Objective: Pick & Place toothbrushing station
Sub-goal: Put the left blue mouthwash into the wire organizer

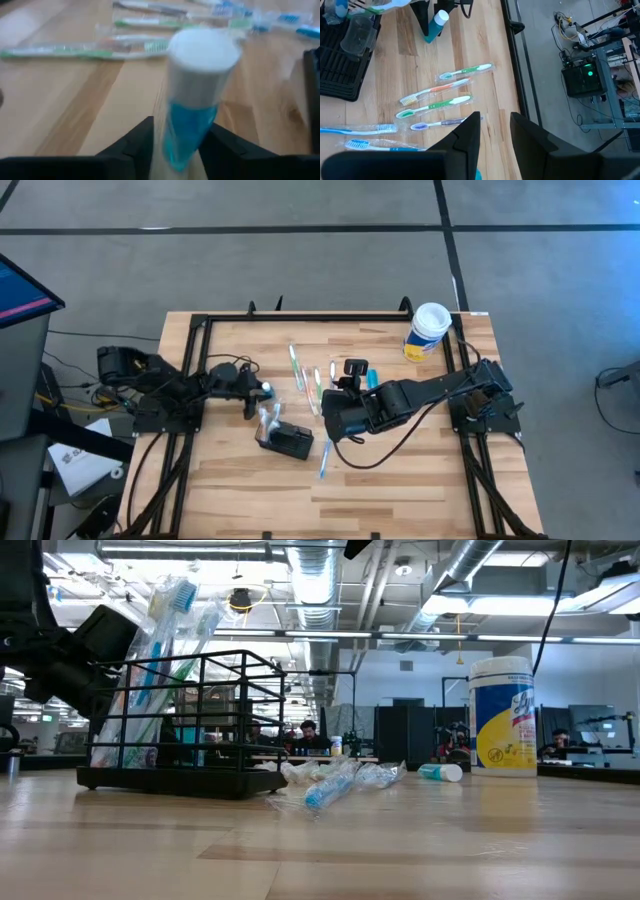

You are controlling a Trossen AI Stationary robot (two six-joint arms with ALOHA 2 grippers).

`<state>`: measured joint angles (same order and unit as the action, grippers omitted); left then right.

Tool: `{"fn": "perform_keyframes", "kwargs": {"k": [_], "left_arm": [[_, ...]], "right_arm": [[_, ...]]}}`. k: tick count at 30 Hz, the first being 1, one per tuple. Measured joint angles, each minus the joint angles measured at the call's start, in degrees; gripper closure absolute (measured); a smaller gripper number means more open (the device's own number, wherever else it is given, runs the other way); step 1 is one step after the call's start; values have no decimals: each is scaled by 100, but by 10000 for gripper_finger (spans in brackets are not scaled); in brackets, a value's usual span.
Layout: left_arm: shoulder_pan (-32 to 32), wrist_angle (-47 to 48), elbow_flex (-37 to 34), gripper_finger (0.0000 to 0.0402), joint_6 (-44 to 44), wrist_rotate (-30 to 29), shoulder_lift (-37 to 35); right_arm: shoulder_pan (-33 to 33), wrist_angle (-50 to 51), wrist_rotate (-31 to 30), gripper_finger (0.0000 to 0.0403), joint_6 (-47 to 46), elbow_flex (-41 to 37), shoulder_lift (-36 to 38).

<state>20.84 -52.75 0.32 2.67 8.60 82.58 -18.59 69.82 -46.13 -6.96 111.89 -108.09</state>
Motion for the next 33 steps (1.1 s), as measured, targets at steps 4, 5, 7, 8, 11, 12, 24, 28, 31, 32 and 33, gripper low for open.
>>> {"fn": "perform_keyframes", "kwargs": {"k": [4, 5, 7, 8, 11, 12, 24, 28, 31, 32, 33], "left_arm": [[0, -265, 0, 326, 13, 86, 42], [0, -269, 0, 340, 30, 88, 42], [0, -266, 0, 356, 39, 88, 42], [0, -267, 0, 356, 41, 88, 42], [0, -265, 0, 356, 37, 88, 42], [0, -265, 0, 356, 23, 88, 42], [0, 215, 0, 356, -164, -378, -496], [0, 1112, 18, 356, -194, -663, -1058], [0, 1782, 174, 356, -304, -739, -1559], [2, 1974, 254, 356, -312, -746, -1721], [0, 2199, 340, 356, -311, -771, -1871]], "right_arm": [[0, 0, 1, 305, -1, 0, 0], [0, 0, 2, 305, -2, 0, 0], [-1, 1, 2, 305, -2, -1, 0], [-2, 0, 2, 305, -2, 0, 0], [-2, 0, 4, 305, -2, 0, 0], [-2, 0, 4, 305, -3, 0, 0], [137, -107, 409, 305, 32, -1, 0], [267, -505, 761, 305, 458, -1, 0], [389, -873, 1155, 305, 814, 0, 0], [435, -972, 1291, 305, 905, 0, 0], [483, -1067, 1415, 305, 986, 0, 0]]}}
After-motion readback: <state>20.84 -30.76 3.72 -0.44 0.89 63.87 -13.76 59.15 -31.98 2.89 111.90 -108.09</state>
